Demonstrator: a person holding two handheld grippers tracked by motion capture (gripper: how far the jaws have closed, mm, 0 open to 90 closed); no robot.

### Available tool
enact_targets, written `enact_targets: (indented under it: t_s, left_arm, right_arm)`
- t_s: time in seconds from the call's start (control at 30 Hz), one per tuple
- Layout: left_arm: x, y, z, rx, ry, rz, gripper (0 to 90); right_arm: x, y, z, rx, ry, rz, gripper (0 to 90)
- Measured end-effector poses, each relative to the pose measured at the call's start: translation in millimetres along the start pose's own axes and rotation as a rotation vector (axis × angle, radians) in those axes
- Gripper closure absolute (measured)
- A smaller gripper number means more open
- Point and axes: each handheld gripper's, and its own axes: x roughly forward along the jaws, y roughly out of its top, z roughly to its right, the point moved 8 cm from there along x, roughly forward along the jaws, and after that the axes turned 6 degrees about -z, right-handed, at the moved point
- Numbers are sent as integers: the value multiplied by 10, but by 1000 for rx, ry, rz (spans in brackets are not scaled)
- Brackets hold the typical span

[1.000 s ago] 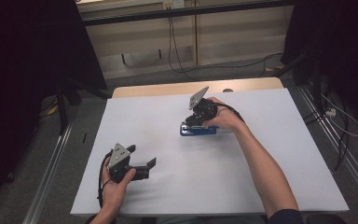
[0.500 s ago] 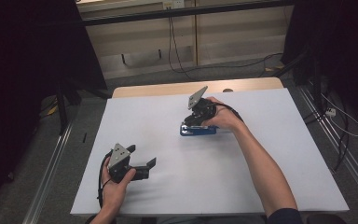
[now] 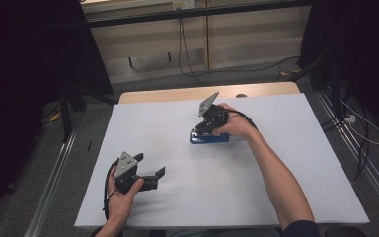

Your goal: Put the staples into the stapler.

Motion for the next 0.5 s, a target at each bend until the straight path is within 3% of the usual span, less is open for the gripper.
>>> enact_targets:
  t_s: [0.27,0.4,0.5]
  left_arm:
    - [2,-3,3,-2,-2,-2,50]
    - [4,0,4,0,-4,1,50]
    - [8,2,5,-5,-4,4,49]
  right_arm:
    - [-23,11,22,32,-9,21,720]
    - [-25,-5,14,84,-8,21,654]
    - [-24,-5,21,117,-25,34,532]
